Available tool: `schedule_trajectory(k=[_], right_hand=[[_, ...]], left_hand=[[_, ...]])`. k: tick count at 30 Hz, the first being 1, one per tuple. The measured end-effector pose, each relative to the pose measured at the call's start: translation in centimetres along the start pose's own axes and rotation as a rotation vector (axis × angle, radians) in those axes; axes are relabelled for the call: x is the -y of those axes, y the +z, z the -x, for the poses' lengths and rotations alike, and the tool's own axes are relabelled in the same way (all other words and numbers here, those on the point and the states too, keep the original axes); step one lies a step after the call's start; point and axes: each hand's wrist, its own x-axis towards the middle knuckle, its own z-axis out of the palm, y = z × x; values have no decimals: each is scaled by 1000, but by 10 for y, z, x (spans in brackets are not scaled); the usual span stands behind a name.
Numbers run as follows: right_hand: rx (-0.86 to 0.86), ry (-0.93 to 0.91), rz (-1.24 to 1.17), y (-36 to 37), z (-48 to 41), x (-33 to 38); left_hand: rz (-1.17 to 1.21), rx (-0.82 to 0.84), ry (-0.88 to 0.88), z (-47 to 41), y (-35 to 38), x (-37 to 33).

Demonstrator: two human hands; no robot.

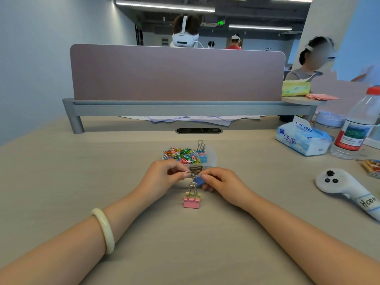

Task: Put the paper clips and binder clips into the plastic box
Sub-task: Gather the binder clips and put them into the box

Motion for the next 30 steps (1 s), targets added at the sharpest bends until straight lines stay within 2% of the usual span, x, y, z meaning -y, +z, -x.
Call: schedule_trajectory(k=[2, 8, 11, 15, 22, 26, 30], right_hand=[[11, 24, 10, -4, 1, 0], [127, 89, 47, -18, 12, -2], [148, 80, 234, -12, 15, 3], [93, 16, 444, -2, 19, 9], [75, -10, 460, -2, 19, 7], [83, -19, 448, -3, 19, 5], [91, -9, 433, -3, 18, 5]], left_hand=[[1, -28, 15, -1, -1, -4], [-193, 19, 141, -1, 2, -13], [-206, 37, 151, -1, 2, -13], [-179, 92, 143, 0, 2, -17], [19, 264, 32, 4, -7, -18], [-57, 324, 105, 8, -11, -16], [-119, 263, 196, 7, -6, -12]])
